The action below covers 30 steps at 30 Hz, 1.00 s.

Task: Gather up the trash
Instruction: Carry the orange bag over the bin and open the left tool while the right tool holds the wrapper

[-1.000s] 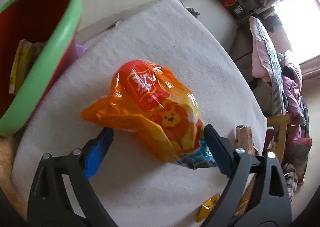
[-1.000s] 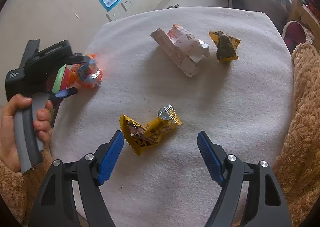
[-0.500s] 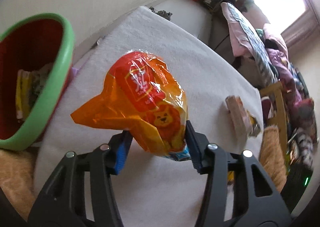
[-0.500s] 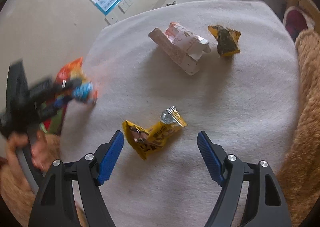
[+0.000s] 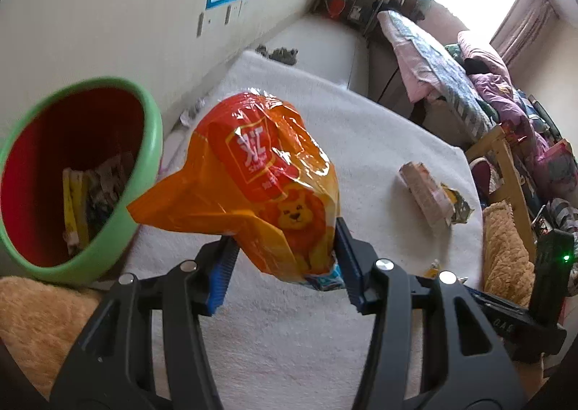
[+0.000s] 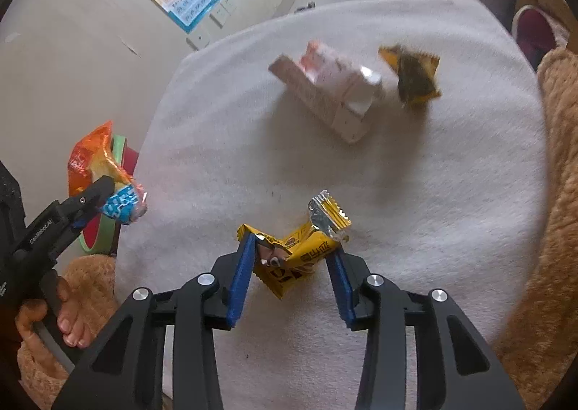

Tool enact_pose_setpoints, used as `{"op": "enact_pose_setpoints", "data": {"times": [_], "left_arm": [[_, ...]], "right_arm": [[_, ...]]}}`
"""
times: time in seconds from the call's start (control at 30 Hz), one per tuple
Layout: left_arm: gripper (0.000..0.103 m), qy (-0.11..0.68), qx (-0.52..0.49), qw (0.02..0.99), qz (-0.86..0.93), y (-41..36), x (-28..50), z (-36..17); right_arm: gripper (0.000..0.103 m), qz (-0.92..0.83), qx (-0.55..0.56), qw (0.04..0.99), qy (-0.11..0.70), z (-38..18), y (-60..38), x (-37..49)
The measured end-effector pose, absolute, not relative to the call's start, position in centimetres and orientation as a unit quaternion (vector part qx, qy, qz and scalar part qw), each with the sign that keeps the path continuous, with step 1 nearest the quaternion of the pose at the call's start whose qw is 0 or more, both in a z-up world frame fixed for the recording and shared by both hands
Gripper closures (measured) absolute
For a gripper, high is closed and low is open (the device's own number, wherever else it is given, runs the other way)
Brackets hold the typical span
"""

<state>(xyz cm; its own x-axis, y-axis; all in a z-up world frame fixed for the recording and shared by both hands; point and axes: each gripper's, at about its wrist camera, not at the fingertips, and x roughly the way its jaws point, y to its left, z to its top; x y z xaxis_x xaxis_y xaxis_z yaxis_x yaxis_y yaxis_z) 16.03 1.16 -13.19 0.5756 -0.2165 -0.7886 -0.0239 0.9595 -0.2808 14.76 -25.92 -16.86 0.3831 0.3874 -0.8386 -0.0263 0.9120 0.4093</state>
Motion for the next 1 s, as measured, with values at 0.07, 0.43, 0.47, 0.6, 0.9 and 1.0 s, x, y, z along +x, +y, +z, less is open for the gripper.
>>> {"op": "enact_pose_setpoints", "data": {"times": [0.07, 0.43, 0.47, 0.6, 0.9, 1.0], "left_arm": [[0.053, 0.45, -0.129, 0.882, -0.052, 1.4, 15.8, -12.7], [0.053, 0.428, -0.151, 0.891, -0.03, 4.1, 15.1, -11.6], [0.053, 0.426, -0.154, 0.891, -0.027, 4.4, 15.1, -11.5], [0.053, 0.42, -0.157, 0.894, -0.014, 5.7, 14.8, -11.3], [0.053, 0.402, -0.155, 0.902, 0.021, 8.5, 14.1, -10.5], [0.053, 0.396, -0.166, 0.902, 0.042, 10.8, 13.9, -10.3]], "right_arm": [[0.065, 0.124, 0.163, 0.822, 0.531, -16.2, -26.0, 14.6], [0.064, 0.14, 0.136, 0.843, 0.502, -13.6, -23.0, 15.3], [0.064, 0.146, 0.131, 0.843, 0.501, -13.4, -22.2, 15.5], [0.064, 0.169, 0.114, 0.843, 0.497, -12.8, -19.8, 15.9], [0.064, 0.226, 0.087, 0.842, 0.482, -11.3, -13.0, 17.9], [0.064, 0.251, 0.081, 0.842, 0.47, -10.2, -10.0, 19.0]]}}
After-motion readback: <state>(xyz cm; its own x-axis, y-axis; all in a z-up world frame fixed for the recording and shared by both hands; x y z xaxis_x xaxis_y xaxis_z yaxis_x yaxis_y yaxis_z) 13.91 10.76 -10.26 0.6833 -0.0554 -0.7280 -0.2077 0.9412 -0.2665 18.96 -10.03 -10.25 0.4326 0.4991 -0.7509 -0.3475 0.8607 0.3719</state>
